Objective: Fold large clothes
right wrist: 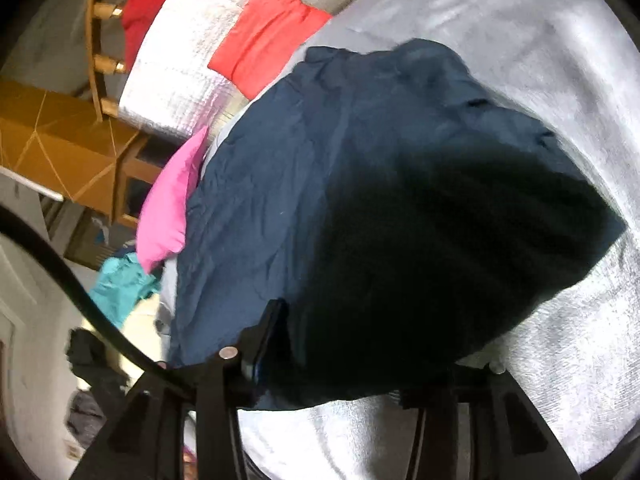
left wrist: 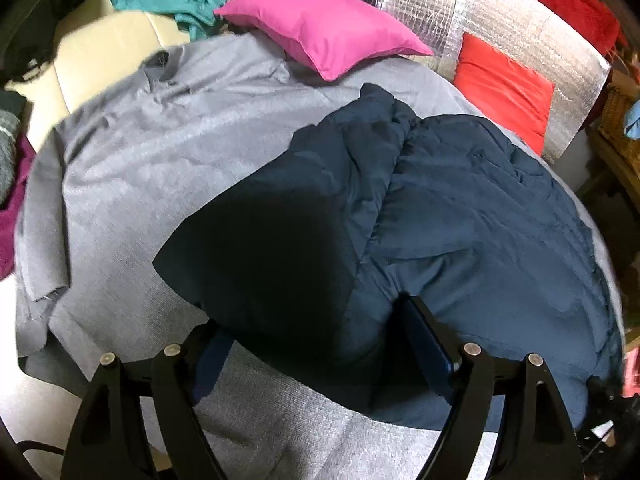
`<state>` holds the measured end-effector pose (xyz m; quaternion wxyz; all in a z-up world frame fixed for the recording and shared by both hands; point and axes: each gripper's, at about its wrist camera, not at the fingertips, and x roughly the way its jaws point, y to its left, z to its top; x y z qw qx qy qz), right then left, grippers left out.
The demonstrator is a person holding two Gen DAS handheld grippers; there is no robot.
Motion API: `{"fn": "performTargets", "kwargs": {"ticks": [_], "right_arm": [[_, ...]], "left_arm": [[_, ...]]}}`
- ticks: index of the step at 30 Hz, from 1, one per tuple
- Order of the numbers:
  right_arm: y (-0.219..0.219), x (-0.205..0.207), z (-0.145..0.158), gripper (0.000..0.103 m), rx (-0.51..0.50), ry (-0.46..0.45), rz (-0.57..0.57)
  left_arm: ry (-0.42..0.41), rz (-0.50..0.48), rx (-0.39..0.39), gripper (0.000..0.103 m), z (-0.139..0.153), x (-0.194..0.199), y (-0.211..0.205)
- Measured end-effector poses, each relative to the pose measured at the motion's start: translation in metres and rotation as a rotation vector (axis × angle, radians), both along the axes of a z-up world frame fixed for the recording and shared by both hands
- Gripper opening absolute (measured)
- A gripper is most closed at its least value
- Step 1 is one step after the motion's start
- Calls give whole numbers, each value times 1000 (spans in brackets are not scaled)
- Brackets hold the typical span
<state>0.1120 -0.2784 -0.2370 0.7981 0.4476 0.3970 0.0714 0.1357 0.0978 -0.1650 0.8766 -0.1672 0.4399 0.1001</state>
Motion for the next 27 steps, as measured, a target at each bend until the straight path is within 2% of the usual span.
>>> {"fn": "performTargets", "kwargs": {"ticks": [3,6,8,11,13,15,17,19,21,22,24,27], "right_arm": [[-20,-6,-8,51,77,15,-56],[-35,-15,-13,52,131,16,-117],[-41,-17,-14,52,137,17,-155],[-42,-19,-14,52,118,11,-176],[-37,-19,-7,47,71,-2,-181],[-34,-20,5,41,5,-40,-180],[-27,-23,21,39,-81,-91,-175],[-23,-24,28,39,-145,-114,-167],[-26,-18,17,40,-145,-44,-158],[-30,-16,6,42,-107,7,-154],[-37,-18,1,42,-42,19,-157],[-43,-25,7,49,-28,8,-158]], "left_arm": [[25,-5,-106,84,-4,2,16],[3,64,-235,84,-7,-2,43],[-21,107,-279,84,-9,-4,54],[-4,68,-312,84,-15,3,52],[-16,40,-298,84,-14,4,47],[-36,30,-269,78,-10,3,45],[-55,24,-245,77,-5,3,42],[-35,22,-209,77,-8,5,37],[-1,9,-155,78,-12,8,30],[-2,6,-125,79,-11,8,26],[-12,-1,-83,78,-7,7,22],[-14,-11,-17,78,-3,4,15]]}}
